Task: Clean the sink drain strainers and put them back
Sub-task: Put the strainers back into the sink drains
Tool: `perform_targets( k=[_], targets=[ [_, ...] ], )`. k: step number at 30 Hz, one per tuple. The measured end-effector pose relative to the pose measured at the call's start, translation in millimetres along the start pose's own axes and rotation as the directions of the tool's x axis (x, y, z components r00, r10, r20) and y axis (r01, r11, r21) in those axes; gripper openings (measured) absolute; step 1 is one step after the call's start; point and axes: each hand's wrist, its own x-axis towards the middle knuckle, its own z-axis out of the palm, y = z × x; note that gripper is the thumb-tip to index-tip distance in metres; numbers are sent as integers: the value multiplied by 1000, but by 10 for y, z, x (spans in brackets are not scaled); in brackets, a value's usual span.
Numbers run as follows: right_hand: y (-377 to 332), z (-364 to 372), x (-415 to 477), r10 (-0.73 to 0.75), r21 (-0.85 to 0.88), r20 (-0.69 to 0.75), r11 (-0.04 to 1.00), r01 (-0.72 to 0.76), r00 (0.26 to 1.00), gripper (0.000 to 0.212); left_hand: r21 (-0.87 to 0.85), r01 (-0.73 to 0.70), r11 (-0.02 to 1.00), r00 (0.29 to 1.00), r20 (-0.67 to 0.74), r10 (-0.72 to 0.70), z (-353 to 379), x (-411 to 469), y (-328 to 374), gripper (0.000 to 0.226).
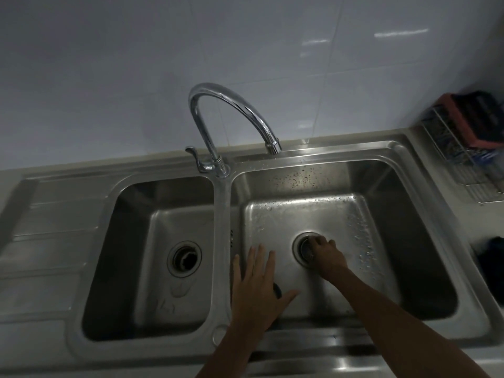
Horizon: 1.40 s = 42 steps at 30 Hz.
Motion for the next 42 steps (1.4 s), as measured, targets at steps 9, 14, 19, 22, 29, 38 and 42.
perform_targets(
  k=[9, 14, 19, 22, 29, 38, 42],
  targets=[
    [-453, -36, -315, -483, -157, 103, 855, 494, 869, 96, 27, 67, 997, 995, -73, -65, -134, -150, -71, 92],
    [-905, 144, -504, -619, -75, 217, 760, 645, 755, 76, -35, 17, 999, 992, -122, -21, -124, -348, -323, 81],
    [-1055, 197, -490, -608, -169, 313, 721, 672, 730, 52, -45, 43, 998, 990, -134, -49, -114, -467, -436, 80],
    [-1039, 135, -474, -537, -61, 219, 826, 561, 815, 69, -56, 63, 996, 989, -130, -69, -135, -478, -449, 84],
    [-1212, -689, -363, -427, 157, -174, 878, 453, 888, 77, 4, 168, 986, 982, -85, -167, -382, -429, -835, 91],
    [-1857, -1502, -516, -429, 47, -370, 878, 477, 824, 74, -11, 269, 963, 947, -178, -267, -913, -497, -1529, 91],
    [-2418, -1527, -519, -489, 35, -353, 845, 534, 798, 78, 28, 299, 954, 945, -148, -292, -939, -493, -2004, 97]
  ],
)
